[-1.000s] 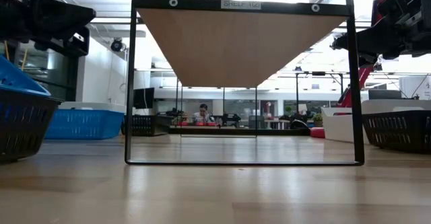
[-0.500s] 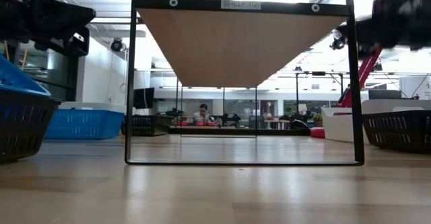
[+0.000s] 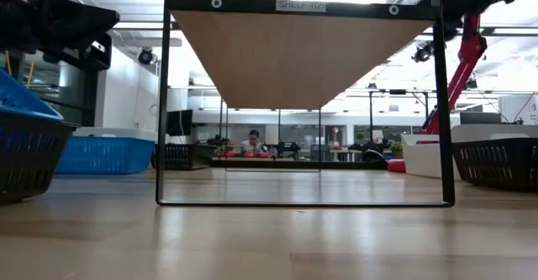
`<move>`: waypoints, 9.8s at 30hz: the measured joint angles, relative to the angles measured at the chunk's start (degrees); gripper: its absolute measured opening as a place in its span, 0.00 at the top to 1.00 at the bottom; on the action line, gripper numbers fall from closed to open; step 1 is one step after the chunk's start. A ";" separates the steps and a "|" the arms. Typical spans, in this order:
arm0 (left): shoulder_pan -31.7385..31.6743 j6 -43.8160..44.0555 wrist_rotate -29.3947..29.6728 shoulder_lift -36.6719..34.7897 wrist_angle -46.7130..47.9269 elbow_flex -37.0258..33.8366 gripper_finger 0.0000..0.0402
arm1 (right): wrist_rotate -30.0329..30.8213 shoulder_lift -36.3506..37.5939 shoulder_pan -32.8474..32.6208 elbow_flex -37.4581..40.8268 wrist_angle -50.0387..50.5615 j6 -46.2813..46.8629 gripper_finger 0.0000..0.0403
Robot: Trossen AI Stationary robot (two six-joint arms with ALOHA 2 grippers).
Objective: Stack baskets on shelf by color
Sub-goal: Put the right white bin on the shelf
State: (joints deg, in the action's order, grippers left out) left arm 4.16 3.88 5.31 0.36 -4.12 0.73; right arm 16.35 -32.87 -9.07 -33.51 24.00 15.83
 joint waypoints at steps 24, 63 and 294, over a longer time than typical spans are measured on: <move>0.00 0.00 0.01 0.00 0.00 0.00 1.00 | 0.33 -30.61 1.17 -10.60 38.13 27.87 0.48; 0.02 0.00 0.01 0.00 0.00 0.02 1.00 | -0.65 -39.62 2.17 -15.55 42.62 36.43 0.99; 0.00 0.00 -0.10 0.11 0.02 0.00 1.00 | -9.40 -49.31 -16.60 -44.66 37.02 8.53 1.00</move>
State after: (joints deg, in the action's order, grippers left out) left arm 4.17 3.88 5.21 0.47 -4.10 0.73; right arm 6.95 -82.18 -25.67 -78.17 61.02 24.36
